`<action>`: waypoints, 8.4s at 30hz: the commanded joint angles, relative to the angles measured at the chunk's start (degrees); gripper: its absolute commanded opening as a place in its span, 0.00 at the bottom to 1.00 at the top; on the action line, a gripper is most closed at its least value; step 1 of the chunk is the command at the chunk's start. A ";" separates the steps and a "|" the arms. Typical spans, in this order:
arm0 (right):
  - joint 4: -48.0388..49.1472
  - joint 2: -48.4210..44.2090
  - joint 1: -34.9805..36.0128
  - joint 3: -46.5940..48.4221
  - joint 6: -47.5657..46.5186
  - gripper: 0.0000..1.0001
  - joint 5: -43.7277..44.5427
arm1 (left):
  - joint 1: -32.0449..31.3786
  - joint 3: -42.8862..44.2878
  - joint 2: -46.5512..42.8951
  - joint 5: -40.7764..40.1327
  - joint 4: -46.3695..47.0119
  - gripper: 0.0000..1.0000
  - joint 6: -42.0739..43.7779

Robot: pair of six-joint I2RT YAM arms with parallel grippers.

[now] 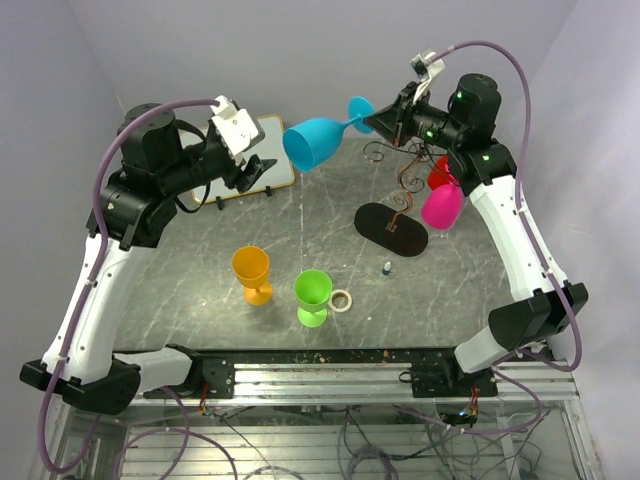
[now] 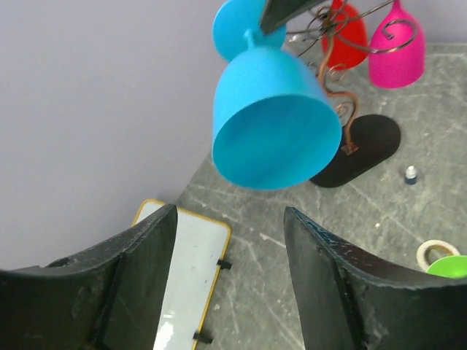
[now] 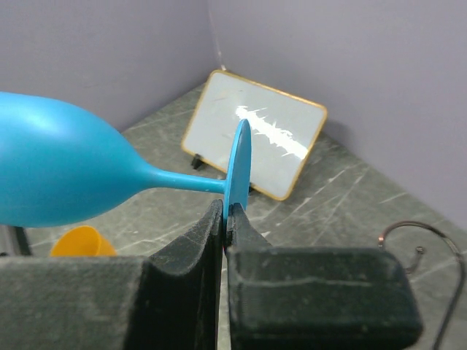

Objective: Place the wine glass upside down on the wine glass rack

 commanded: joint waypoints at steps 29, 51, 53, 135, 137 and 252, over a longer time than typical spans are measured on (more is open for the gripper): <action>-6.61 -2.68 2.76 7.66 -29.93 0.00 23.39 | 14.81 -18.60 -6.74 -7.77 8.23 0.96 -15.85; -3.97 0.41 16.81 1.72 -46.50 0.00 46.80 | 21.42 -23.57 -11.15 6.41 7.91 0.92 -16.46; -3.31 0.91 17.59 1.42 -47.35 0.00 48.70 | 21.45 -23.26 -11.11 6.58 7.53 0.92 -15.83; -3.85 11.73 14.27 6.93 -57.47 0.00 65.45 | 24.08 -24.96 -9.05 12.89 9.85 0.88 -18.20; -3.79 11.36 14.31 6.48 -57.53 0.00 65.46 | 24.07 -24.82 -9.19 12.97 9.75 0.88 -18.13; -27.49 -15.68 -9.56 -0.06 -45.25 0.65 13.20 | 20.74 -28.95 -5.92 18.55 -9.37 0.85 -0.90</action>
